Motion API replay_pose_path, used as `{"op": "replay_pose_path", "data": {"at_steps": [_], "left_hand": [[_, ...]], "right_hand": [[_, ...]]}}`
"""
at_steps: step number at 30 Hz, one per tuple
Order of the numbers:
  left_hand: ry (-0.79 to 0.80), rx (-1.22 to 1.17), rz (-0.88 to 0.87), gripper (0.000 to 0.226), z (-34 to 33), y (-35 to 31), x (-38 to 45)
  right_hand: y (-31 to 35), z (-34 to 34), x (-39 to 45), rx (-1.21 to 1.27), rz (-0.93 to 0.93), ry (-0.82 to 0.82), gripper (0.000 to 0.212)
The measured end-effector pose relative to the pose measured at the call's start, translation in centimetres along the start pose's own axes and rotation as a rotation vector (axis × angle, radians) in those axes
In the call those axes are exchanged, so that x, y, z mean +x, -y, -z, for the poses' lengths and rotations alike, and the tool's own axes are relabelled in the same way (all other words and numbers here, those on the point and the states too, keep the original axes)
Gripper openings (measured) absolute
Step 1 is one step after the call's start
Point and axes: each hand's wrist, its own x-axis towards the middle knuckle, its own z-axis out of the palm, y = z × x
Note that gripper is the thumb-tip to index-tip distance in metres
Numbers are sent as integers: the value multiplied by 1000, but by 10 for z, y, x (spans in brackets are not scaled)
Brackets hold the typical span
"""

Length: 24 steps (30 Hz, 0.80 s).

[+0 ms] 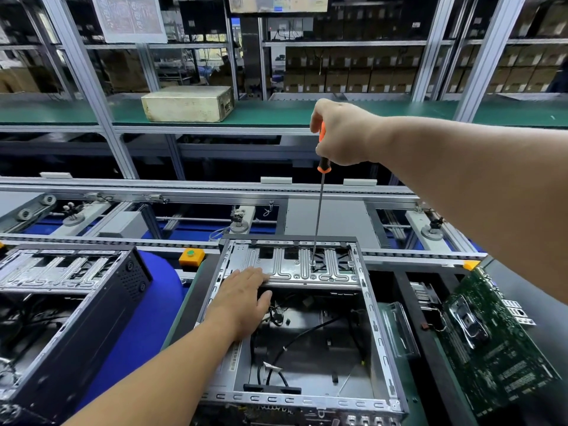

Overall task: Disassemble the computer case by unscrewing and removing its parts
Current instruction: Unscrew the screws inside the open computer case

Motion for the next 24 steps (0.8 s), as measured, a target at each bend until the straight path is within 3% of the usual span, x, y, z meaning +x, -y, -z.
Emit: {"op": "replay_pose_path", "data": {"at_steps": [5, 11, 13, 16, 18, 24], "left_hand": [[6, 5, 0, 46, 0, 0, 0], [1, 6, -4, 47, -2, 2, 1], [1, 2, -3, 47, -3, 2, 1], [-1, -3, 3, 46, -3, 2, 1], [-6, -2, 6, 46, -3, 1, 1], [-8, -2, 7, 43, 0, -1, 0]], "right_hand": [[2, 4, -2, 95, -16, 51, 38], [2, 6, -4, 151, 43, 88, 27], [0, 3, -5, 25, 96, 67, 20], [-5, -3, -3, -361, 169, -80, 44], [-5, -4, -1, -436, 157, -152, 49], [-5, -4, -1, -132, 99, -57, 28]]}}
